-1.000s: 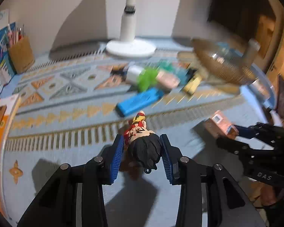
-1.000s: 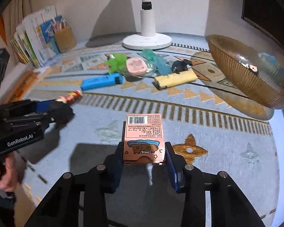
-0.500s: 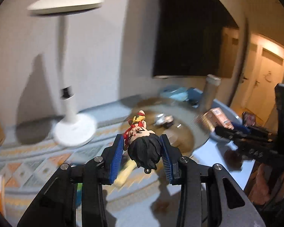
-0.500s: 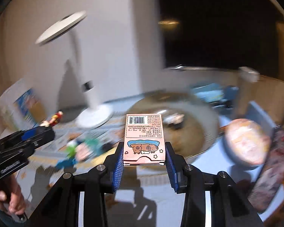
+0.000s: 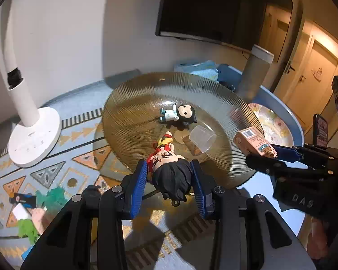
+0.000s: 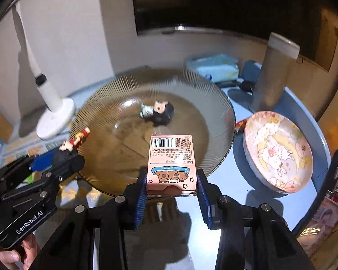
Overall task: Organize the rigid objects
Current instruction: 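Carry both items over the amber bowl and open both tools to drop them, then move both tools back to the pile toward the blue lighter and yellow block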
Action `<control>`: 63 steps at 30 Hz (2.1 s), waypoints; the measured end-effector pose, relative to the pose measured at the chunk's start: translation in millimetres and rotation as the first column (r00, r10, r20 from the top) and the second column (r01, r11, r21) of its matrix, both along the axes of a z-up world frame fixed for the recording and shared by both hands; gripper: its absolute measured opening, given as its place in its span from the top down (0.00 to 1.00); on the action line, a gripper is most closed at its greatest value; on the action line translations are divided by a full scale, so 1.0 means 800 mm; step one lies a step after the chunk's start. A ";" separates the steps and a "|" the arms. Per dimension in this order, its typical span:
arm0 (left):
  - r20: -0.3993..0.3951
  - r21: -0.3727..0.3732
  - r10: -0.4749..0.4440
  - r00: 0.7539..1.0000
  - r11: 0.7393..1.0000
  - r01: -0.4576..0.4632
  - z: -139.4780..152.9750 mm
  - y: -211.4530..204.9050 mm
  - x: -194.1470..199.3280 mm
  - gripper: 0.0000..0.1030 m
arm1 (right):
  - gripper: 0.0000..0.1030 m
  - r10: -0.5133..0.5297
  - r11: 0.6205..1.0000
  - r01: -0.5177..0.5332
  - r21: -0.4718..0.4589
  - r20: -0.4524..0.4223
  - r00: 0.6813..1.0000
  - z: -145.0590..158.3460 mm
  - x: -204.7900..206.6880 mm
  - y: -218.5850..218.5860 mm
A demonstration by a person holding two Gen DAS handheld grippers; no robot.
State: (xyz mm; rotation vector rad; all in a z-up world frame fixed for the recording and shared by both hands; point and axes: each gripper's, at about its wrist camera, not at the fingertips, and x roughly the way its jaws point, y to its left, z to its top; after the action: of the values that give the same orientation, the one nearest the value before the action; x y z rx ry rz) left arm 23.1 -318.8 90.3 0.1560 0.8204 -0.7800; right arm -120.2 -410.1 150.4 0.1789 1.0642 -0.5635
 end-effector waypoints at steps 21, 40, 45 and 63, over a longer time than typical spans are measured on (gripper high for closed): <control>0.092 -0.193 0.304 0.948 0.940 -0.283 0.098 0.266 -0.037 0.29 | 0.51 0.009 0.999 -0.016 0.035 0.188 0.982 0.062 -0.021 0.058; -0.053 0.084 0.257 0.965 0.964 -0.252 -0.044 0.322 -0.029 0.29 | 0.51 0.160 0.936 -0.172 0.307 0.063 0.985 -0.076 0.043 0.180; -0.071 0.114 0.223 0.972 0.970 -0.214 -0.065 0.298 -0.009 0.29 | 0.51 0.148 0.940 -0.150 0.307 0.030 0.989 -0.100 0.064 0.178; -0.019 0.193 0.173 0.985 0.967 -0.166 -0.079 0.267 0.000 0.60 | 0.60 0.066 0.996 -0.066 0.061 -0.005 0.998 -0.139 0.132 0.206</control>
State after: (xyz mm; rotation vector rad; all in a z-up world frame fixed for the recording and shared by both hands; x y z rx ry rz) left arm 22.8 -104.9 27.1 0.2402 0.9296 -0.5435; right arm -14.7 -245.0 39.6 0.1945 1.0907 -0.4728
